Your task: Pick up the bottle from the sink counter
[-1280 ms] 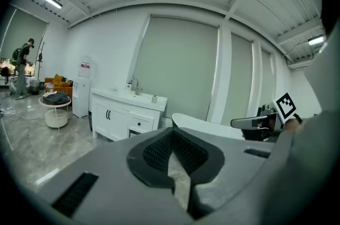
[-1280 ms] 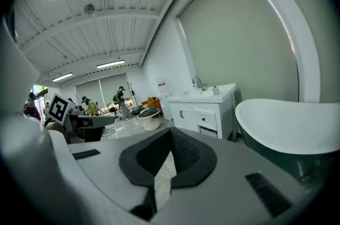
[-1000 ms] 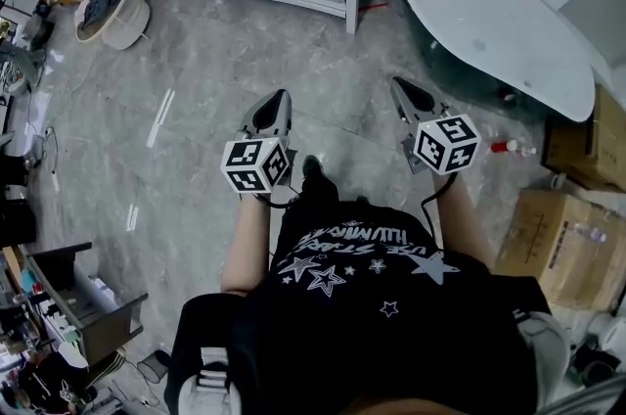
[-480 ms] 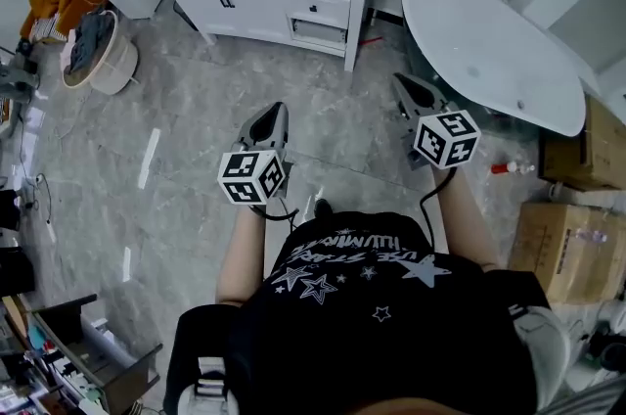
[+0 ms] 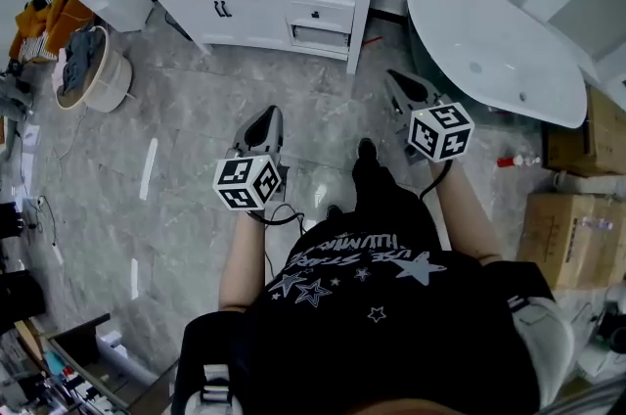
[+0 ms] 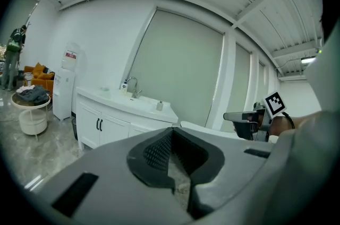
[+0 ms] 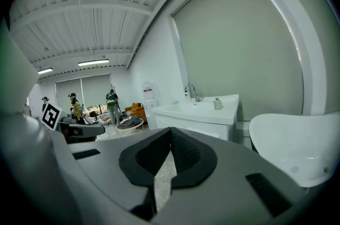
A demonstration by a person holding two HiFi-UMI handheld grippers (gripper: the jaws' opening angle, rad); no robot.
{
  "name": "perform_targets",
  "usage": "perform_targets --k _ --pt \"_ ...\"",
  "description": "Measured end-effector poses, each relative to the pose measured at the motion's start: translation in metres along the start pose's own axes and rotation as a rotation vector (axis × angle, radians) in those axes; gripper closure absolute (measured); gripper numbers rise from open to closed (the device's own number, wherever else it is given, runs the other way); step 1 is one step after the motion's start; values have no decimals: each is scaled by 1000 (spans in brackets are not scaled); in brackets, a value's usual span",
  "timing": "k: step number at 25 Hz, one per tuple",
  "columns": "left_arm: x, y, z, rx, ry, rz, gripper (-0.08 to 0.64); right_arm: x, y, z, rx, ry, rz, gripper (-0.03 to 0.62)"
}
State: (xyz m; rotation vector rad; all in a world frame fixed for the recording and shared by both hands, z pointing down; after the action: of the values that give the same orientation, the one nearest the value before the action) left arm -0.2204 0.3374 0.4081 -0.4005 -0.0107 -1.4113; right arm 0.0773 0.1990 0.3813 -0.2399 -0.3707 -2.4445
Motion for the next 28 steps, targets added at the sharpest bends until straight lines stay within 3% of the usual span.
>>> perform_targets --k 10,18,28 --pt "73 -30 -12 -20 -15 -39 552 76 61 -4 70 -2 -24 586" --pt "191 -49 -37 -44 -38 -55 552 150 155 -28 104 -21 -28 586" --pt "336 -37 -83 -29 -29 -26 552 217 275 -72 145 -22 -31 586"
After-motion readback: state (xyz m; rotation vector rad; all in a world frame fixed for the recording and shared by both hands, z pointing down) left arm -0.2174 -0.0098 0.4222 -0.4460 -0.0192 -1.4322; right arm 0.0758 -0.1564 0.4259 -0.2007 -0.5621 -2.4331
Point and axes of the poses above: the fingertips, and each gripper's own axes: x forward along the fingers, y to its right, z out of its underside, the point moved 10 cm from there along -x, backward along the fingers, and after that the axes turned 3 degrees about -z, right-handed, at the moved point
